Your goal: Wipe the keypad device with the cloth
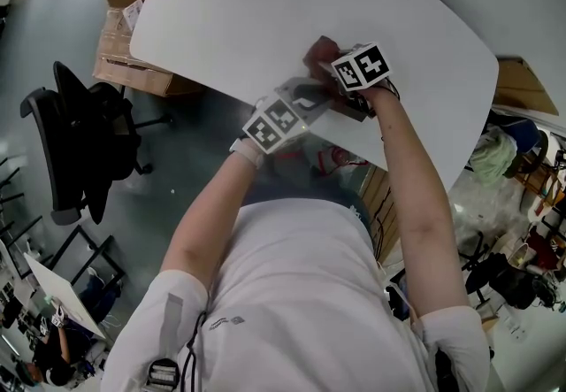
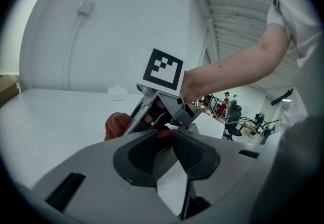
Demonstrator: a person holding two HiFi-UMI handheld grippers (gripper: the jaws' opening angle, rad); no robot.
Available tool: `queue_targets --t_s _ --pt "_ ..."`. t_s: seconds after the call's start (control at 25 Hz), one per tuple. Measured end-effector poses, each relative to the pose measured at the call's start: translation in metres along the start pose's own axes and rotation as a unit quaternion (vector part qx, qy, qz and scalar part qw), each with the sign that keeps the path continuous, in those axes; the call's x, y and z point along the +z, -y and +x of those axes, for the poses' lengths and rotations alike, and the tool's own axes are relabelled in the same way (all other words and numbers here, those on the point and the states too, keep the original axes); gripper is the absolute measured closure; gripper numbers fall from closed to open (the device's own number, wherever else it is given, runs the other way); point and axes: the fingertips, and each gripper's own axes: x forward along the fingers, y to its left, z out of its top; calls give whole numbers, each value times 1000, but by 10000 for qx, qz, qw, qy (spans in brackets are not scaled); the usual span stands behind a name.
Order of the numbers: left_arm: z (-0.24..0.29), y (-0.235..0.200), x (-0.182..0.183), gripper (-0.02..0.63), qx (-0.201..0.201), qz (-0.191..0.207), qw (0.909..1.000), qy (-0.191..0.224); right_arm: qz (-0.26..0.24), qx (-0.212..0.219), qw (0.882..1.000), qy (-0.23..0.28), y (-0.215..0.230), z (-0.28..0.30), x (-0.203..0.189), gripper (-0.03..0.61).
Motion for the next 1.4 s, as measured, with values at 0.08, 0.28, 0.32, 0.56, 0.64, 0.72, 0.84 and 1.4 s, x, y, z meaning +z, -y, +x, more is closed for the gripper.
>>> queue_targets --t_s 0.08,0.28,0.32,0.56,0.64,0.72,0.84,1.4 --pt "0 -1 0 514 64 1 10000 46 -4 192 9998 75 -6 -2 2 500" --pt "-1 -1 0 515 72 14 9999 69 15 590 9981 177 -21 -4 1 502" --pt "-1 0 0 515 62 15 10000 70 -22 634 9978 183 -24 -5 1 503" --pt "-2 -1 0 518 86 105 9998 146 -125 915 9956 129 -37 -16 3 503" --pt "0 -2 0 518 88 69 9999 124 -23 912 9957 171 -35 -17 2 503" --pt "0 -1 0 517 65 -38 9999 91 37 815 9964 236 -33 -16 3 503" --pt "-5 3 -3 518 37 -235 9997 70 15 635 9977 229 -34 -11 -2 502" --pt "-54 -4 -23 517 1786 -1185 9757 466 66 154 9998 134 -32 -3 -7 502"
